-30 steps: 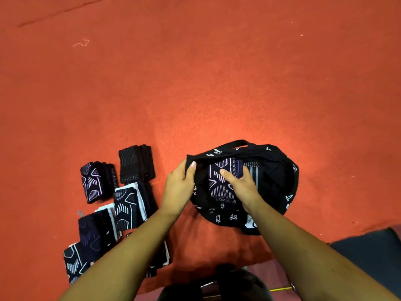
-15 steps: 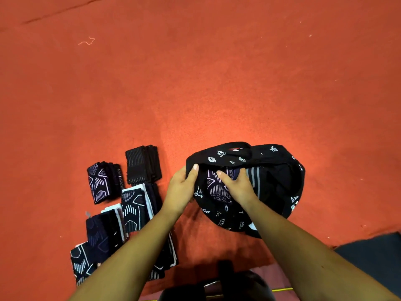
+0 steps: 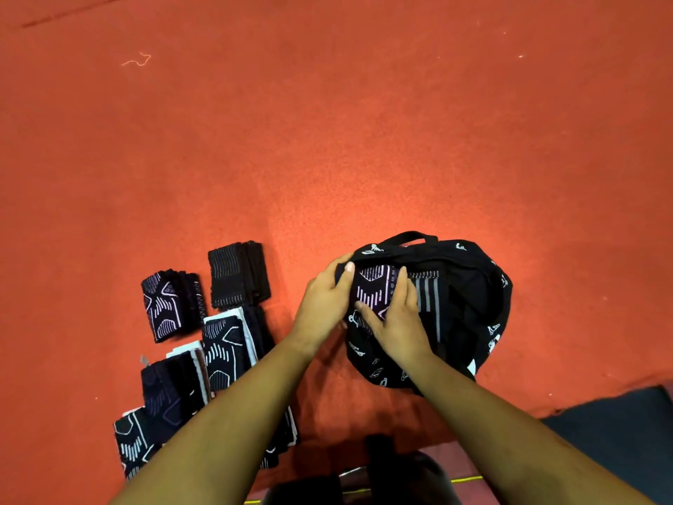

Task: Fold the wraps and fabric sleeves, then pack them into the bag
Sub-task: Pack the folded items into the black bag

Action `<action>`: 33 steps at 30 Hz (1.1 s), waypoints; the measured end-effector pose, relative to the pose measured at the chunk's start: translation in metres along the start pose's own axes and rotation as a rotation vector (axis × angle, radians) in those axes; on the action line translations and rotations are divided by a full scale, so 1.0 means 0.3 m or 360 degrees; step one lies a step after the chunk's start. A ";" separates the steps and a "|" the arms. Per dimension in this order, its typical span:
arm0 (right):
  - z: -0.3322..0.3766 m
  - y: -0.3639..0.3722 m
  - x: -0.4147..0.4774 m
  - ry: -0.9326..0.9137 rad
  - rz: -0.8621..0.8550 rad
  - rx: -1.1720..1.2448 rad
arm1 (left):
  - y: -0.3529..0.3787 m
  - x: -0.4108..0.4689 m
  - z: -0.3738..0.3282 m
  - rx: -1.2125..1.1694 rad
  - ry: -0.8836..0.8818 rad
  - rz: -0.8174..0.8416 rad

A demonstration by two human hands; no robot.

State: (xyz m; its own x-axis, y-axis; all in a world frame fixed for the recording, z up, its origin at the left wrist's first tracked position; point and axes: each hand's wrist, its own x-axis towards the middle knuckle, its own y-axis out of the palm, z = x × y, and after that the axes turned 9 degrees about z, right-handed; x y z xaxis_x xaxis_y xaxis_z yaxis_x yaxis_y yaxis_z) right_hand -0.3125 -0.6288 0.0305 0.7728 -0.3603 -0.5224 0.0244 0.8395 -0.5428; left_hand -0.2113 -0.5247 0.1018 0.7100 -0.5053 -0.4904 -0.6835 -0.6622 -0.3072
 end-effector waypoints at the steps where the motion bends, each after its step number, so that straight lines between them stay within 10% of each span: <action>1: -0.004 0.005 0.002 0.0019 -0.0002 -0.0027 | 0.003 0.001 0.001 -0.0050 0.0005 -0.0019; 10: 0.039 -0.062 0.004 0.0019 -0.0039 0.0149 | -0.034 -0.035 0.025 -0.0072 -0.0132 0.0147; 17: 0.217 -0.128 -0.182 -0.0408 -0.0435 0.0166 | -0.172 -0.222 0.122 -0.0271 -0.0150 -0.0014; 21: 0.344 0.003 -0.301 -0.0654 -0.0225 0.0153 | -0.277 -0.387 0.227 -0.0314 -0.0205 -0.0167; 28: 0.297 0.369 -0.426 0.0081 0.0576 0.0357 | -0.318 -0.680 0.539 -0.0330 -0.0453 -0.0438; 33: 0.231 0.535 -0.470 0.0314 0.0665 0.0601 | -0.272 -0.739 0.680 -0.0449 -0.0711 -0.0398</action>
State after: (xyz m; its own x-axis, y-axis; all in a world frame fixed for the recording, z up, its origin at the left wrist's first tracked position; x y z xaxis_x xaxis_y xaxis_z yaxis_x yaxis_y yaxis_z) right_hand -0.3735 -0.4151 0.0626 0.6340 -0.0070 -0.7733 -0.0044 0.9999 -0.0126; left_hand -0.3475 -0.2457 0.0693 0.6619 -0.0727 -0.7460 -0.3892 -0.8839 -0.2592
